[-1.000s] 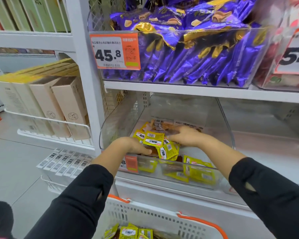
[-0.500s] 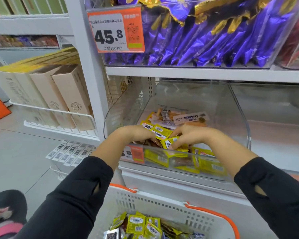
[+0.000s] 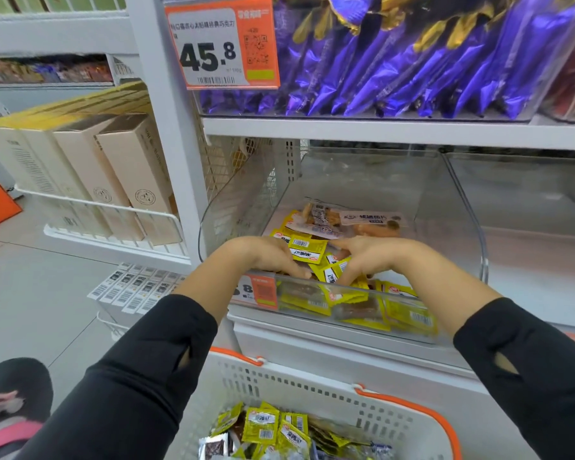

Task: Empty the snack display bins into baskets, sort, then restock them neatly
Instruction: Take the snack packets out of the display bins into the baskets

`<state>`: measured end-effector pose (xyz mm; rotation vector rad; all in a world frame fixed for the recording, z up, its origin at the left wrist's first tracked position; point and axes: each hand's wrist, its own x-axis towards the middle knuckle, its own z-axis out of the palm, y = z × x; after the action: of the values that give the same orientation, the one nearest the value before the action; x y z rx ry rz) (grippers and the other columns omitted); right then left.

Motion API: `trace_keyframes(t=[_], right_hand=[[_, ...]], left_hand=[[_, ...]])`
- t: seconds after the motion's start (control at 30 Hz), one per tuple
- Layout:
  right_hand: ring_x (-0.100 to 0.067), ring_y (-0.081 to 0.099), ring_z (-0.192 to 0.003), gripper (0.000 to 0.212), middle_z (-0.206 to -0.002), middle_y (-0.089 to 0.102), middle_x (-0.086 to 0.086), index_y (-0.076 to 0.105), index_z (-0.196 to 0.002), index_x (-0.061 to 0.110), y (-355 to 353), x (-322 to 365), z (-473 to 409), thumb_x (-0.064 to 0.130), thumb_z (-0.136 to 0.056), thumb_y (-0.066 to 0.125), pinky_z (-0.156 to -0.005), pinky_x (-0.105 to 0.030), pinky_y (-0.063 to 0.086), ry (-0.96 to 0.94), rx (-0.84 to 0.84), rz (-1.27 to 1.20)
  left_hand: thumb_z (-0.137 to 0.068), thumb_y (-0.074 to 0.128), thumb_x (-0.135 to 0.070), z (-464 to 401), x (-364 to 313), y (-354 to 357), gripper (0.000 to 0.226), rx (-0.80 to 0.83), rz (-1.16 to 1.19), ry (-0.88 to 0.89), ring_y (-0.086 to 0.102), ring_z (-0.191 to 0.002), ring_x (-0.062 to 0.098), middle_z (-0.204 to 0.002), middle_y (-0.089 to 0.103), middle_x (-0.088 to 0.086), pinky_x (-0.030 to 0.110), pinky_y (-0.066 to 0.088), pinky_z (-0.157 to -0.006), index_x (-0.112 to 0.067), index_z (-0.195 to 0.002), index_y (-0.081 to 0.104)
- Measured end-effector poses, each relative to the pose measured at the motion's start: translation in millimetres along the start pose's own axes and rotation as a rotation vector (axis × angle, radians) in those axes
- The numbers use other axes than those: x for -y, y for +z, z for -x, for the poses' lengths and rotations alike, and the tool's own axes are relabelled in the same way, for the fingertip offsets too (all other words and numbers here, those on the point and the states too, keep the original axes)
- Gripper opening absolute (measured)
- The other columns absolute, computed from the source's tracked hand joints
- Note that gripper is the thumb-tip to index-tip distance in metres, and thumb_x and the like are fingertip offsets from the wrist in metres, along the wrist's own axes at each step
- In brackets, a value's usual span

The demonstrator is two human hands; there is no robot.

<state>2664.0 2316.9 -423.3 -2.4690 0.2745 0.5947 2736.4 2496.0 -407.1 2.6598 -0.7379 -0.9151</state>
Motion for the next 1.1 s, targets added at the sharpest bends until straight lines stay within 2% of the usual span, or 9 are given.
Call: trace_keyframes(t=[0.17,0.33,0.5,0.63,0.73,0.8,0.87,1.0,1.1], right_hand=[[-0.023,0.051,-0.115,0.079,-0.132,0.048,-0.005,0.039,-0.144,0.009,-1.4,-1.5,-0.4,0.029,-0.078,0.078,-0.092,-0.030,0.047,0.044,-0.024,0.054],[-0.025,0.053,-0.114,0.060,-0.119,0.049,-0.002,0.054,-0.130,0.010,-2.6,-3.9,-2.0,0.027,-0.079,0.078,-0.093,-0.034,0.050,0.081,0.010,-0.008],[-0.019,0.048,-0.116,0.067,-0.129,0.047,0.001,0.046,-0.140,0.014,-2.1,-3.7,-3.3,0.024,-0.081,0.076,-0.088,-0.029,0.046,0.059,-0.011,-0.052],[-0.024,0.047,-0.122,0.074,-0.145,0.043,-0.007,0.041,-0.143,0.006,-1.9,-0.6,-0.8,0.023,-0.080,0.076,-0.097,-0.031,0.045,0.064,0.015,-0.046],[-0.027,0.055,-0.113,0.073,-0.129,0.056,-0.013,0.045,-0.136,-0.002,-1.7,-0.8,-0.3,0.022,-0.077,0.080,-0.093,-0.033,0.049,0.085,0.038,-0.080],[-0.020,0.055,-0.083,0.063,-0.098,0.058,-0.005,0.051,-0.126,0.001,-2.8,-1.3,-0.1,0.021,-0.074,0.082,-0.069,-0.024,0.047,0.097,0.052,-0.128],[-0.013,0.048,-0.071,0.060,-0.089,0.051,0.002,0.050,-0.121,0.011,-4.9,-1.4,3.1,0.024,-0.072,0.083,-0.058,-0.022,0.040,0.108,0.060,-0.129],[-0.014,0.046,-0.089,0.084,-0.117,0.044,0.001,0.041,-0.140,0.016,-8.0,-3.8,7.0,0.023,-0.069,0.085,-0.061,-0.021,0.043,0.107,0.139,-0.114],[-0.020,0.043,-0.113,0.102,-0.132,0.040,0.000,0.027,-0.150,0.020,-9.4,-4.3,6.9,0.028,-0.068,0.086,-0.078,-0.026,0.047,0.096,0.153,-0.040]], left_hand=[[-0.088,0.061,-0.026,-0.6,-3.9,-1.9,0.010,0.076,0.023,0.001,0.039,-0.091,0.018,-0.099,0.046,0.003,0.029,0.034,-0.076,-0.016,-0.090,0.060],[-0.081,0.068,-0.027,-0.8,0.4,-2.7,0.020,0.115,0.038,-0.038,0.045,-0.089,0.019,-0.096,0.050,0.002,0.028,0.037,-0.075,-0.019,-0.063,0.065],[-0.083,0.064,-0.024,2.7,-3.6,0.6,0.017,0.147,0.118,-0.087,0.046,-0.072,0.018,-0.085,0.052,0.001,0.031,0.037,-0.075,-0.017,-0.068,0.064],[-0.082,0.066,-0.025,2.6,-2.3,0.6,0.021,0.131,0.091,-0.074,0.048,-0.082,0.016,-0.093,0.054,0.000,0.028,0.040,-0.079,-0.019,-0.062,0.065],[-0.079,0.069,-0.030,-0.6,0.2,-0.1,0.022,0.121,0.049,-0.061,0.052,-0.103,0.021,-0.114,0.056,0.003,0.034,0.040,-0.095,-0.023,-0.058,0.068],[-0.078,0.072,-0.032,-1.7,0.7,-0.3,0.018,0.118,0.019,-0.056,0.053,-0.110,0.025,-0.119,0.056,0.006,0.036,0.040,-0.095,-0.025,-0.063,0.067],[-0.077,0.075,-0.034,-0.6,0.5,-1.0,0.016,0.111,-0.003,-0.061,0.050,-0.122,0.030,-0.131,0.054,0.009,0.040,0.040,-0.099,-0.023,-0.070,0.066],[-0.079,0.076,-0.029,6.4,-4.6,-2.8,0.036,0.137,-0.025,-0.039,0.055,-0.116,0.037,-0.125,0.054,0.023,0.044,0.046,-0.095,-0.001,-0.100,0.068],[-0.081,0.075,-0.032,10.2,-6.1,-3.3,0.053,0.121,-0.071,-0.020,0.048,-0.104,0.019,-0.122,0.052,0.004,0.035,0.043,-0.096,-0.004,-0.124,0.061]])
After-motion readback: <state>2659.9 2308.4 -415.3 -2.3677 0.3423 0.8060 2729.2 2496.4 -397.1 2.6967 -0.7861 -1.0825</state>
